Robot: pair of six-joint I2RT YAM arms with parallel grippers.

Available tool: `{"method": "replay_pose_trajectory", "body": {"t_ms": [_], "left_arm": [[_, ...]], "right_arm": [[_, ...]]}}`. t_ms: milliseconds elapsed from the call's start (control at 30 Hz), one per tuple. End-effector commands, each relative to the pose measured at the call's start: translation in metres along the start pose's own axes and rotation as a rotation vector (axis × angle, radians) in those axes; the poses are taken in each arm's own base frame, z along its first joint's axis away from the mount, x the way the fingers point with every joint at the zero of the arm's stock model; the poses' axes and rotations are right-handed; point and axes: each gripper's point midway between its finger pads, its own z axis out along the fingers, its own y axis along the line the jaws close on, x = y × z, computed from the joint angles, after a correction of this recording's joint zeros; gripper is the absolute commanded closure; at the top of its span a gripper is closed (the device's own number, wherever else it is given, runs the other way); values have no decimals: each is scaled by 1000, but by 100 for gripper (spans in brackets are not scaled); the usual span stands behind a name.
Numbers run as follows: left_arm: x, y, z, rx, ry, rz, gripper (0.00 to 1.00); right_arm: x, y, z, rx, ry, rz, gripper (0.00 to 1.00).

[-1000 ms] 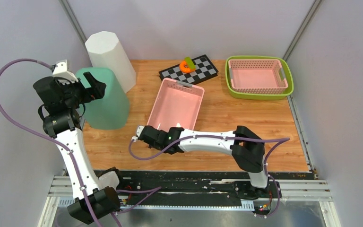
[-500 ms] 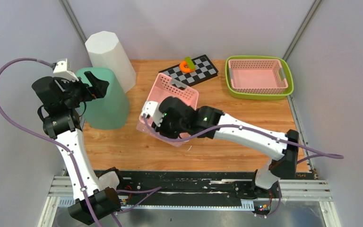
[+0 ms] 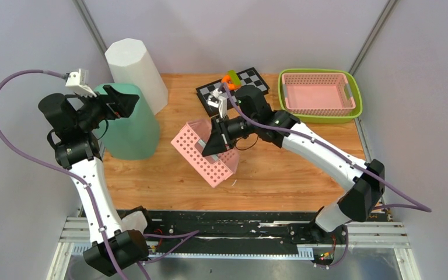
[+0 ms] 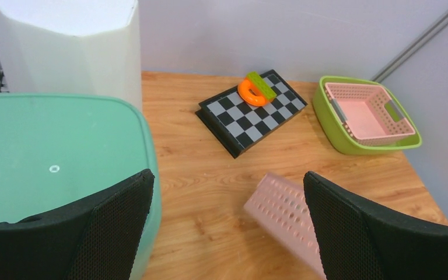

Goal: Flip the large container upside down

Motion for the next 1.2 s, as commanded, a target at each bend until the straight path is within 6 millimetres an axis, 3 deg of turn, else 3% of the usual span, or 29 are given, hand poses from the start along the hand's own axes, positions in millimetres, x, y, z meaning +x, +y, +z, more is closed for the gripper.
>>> {"method": "replay_pose_trajectory", "body": {"t_ms": [0,200,300,433,667,1167], "left_arm": [[1,-1,5,44,-7,-30,0],[4,0,7,50,-4,-42,0],[6,1,8,54,-4,-54,0],[9,3,10,57,1,-70,0],[9,4,12,61,-4,-86,0],[9,3,12,59,-14,-96,0]], "right_arm": [[-18,44,-4,-285,-32,143,97],[-36,37,-2,-401,-77,314,97],[-42,23,-3,-428,-123,405,97],[-48,-18,-10,-359,-207,532,97],[-41,-115,-39,-142,-378,748,97],[-42,-175,-92,-4,-443,774,91]]}}
